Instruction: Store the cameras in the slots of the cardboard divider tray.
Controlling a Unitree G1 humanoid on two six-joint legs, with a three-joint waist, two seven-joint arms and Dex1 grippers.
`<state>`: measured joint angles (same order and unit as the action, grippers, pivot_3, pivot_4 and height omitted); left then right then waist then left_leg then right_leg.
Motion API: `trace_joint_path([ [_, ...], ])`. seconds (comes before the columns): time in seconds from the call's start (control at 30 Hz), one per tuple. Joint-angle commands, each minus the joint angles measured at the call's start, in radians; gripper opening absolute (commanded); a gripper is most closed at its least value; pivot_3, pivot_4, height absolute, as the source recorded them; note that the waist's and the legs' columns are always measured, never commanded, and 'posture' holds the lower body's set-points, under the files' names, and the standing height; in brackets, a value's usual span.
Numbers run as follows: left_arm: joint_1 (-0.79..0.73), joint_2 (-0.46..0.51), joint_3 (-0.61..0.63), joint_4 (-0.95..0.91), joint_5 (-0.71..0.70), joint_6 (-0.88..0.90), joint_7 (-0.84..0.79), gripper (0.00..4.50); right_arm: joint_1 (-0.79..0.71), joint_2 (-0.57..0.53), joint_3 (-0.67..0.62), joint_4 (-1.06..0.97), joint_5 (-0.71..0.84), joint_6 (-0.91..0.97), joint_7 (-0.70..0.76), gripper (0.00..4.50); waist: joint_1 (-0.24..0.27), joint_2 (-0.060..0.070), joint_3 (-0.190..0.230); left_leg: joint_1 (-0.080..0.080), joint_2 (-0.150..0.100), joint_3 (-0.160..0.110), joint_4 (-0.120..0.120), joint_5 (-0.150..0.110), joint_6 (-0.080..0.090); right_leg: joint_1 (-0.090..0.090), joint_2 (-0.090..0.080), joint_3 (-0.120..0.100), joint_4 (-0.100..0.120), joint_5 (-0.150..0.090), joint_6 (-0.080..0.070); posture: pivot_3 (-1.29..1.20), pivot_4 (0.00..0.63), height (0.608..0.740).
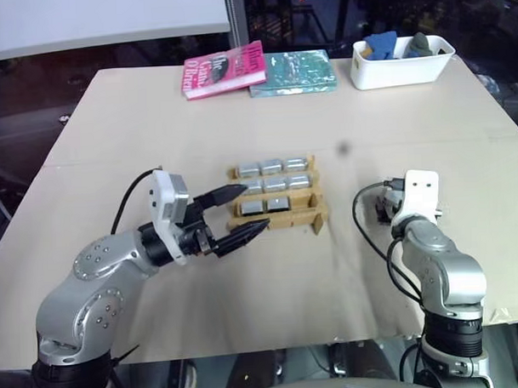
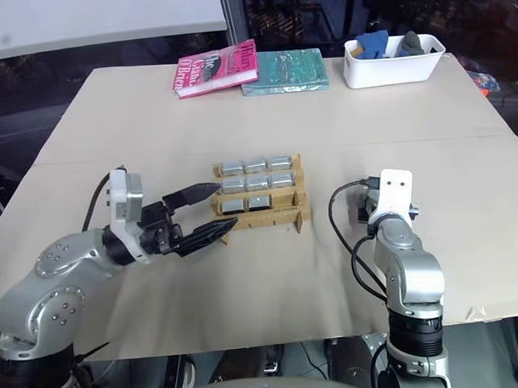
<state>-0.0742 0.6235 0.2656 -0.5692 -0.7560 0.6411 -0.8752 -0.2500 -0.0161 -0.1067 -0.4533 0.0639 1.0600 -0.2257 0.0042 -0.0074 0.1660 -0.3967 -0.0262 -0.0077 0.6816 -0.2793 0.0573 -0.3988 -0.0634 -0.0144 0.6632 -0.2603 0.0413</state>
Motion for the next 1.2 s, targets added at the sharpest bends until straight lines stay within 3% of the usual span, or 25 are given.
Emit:
trace_joint_path([
  [0.03, -0.005, 0.014, 0.002, -0.02, -0.025, -0.017, 0.005, 4.35, -0.001, -0.006, -0.007, -0.033, -0.02, -0.01, 0.003, 2.21, -0.001, 0.0, 0.0, 0.0, 0.0, 0.0, 0.0, 0.0, 0.0, 0.0, 0.0, 0.0, 0.0, 0.0, 0.0, 0.0, 0.15, 0.74],
  [0.23, -0.049, 0.014, 0.006, -0.013, -0.114, 0.091, 0.1, 4.35, 0.035, -0.092, 0.017, -0.081, -0.013, -0.065, 0.093, 2.21, -0.003, 0.0, 0.0, 0.0, 0.0, 0.0, 0.0, 0.0, 0.0, 0.0, 0.0, 0.0, 0.0, 0.0, 0.0, 0.0, 0.15, 0.74],
  [0.43, -0.19, 0.038, 0.017, 0.079, -0.452, 0.38, 0.289, 4.35, 0.134, -0.418, 0.125, -0.285, 0.15, -0.351, 0.594, 2.21, -0.017, 0.002, 0.002, 0.0, 0.0, 0.0, 0.0, 0.0, 0.0, 0.0, 0.0, 0.0, 0.0, 0.0, 0.001, 0.0, 0.15, 0.74],
  [0.57, -0.329, 0.015, -0.039, 0.169, -0.598, 0.494, 0.443, 4.35, 0.139, -0.557, 0.139, -0.35, 0.197, -0.459, 0.763, 2.21, -0.017, 0.002, 0.002, 0.001, 0.002, -0.001, 0.0, 0.0, 0.001, 0.001, 0.0, 0.0, 0.0, 0.0, 0.001, 0.0, 0.15, 0.74],
  [0.67, -0.431, -0.056, -0.091, 0.238, -0.688, 0.524, 0.572, 4.35, 0.109, -0.628, 0.155, -0.379, 0.214, -0.531, 0.86, 2.21, -0.013, 0.0, 0.002, 0.001, 0.0, -0.001, 0.001, 0.0, 0.001, 0.002, 0.0, 0.0, 0.0, 0.0, 0.001, 0.0, 0.15, 0.74],
  [1.0, -0.515, -0.092, -0.179, 0.289, -0.862, 0.56, 0.725, 4.35, 0.01, -0.646, 0.188, -0.388, 0.203, -0.568, 0.881, 2.21, -0.01, -0.002, 0.002, 0.0, 0.0, -0.002, 0.002, 0.0, 0.0, 0.002, -0.004, 0.0, 0.0, 0.0, 0.001, 0.0, 0.15, 0.74],
  [1.17, -0.527, -0.091, -0.203, 0.304, -0.87, 0.552, 0.738, 4.35, 0.013, -0.639, 0.214, -0.408, 0.185, -0.573, 0.866, 2.21, -0.004, -0.002, 0.002, 0.0, 0.0, -0.002, 0.002, 0.0, 0.0, 0.002, -0.005, 0.0, -0.001, 0.0, 0.001, 0.0, 0.15, 0.74],
  [1.2, -0.529, -0.09, -0.204, 0.308, -0.866, 0.551, 0.737, 4.1, 0.013, -0.637, 0.217, -0.412, 0.184, -0.571, 0.862, 2.17, -0.002, -0.002, 0.002, 0.0, 0.0, -0.002, 0.002, 0.0, 0.0, 0.002, -0.005, 0.0, -0.001, 0.0, 0.001, 0.0, 0.15, 0.74],
])
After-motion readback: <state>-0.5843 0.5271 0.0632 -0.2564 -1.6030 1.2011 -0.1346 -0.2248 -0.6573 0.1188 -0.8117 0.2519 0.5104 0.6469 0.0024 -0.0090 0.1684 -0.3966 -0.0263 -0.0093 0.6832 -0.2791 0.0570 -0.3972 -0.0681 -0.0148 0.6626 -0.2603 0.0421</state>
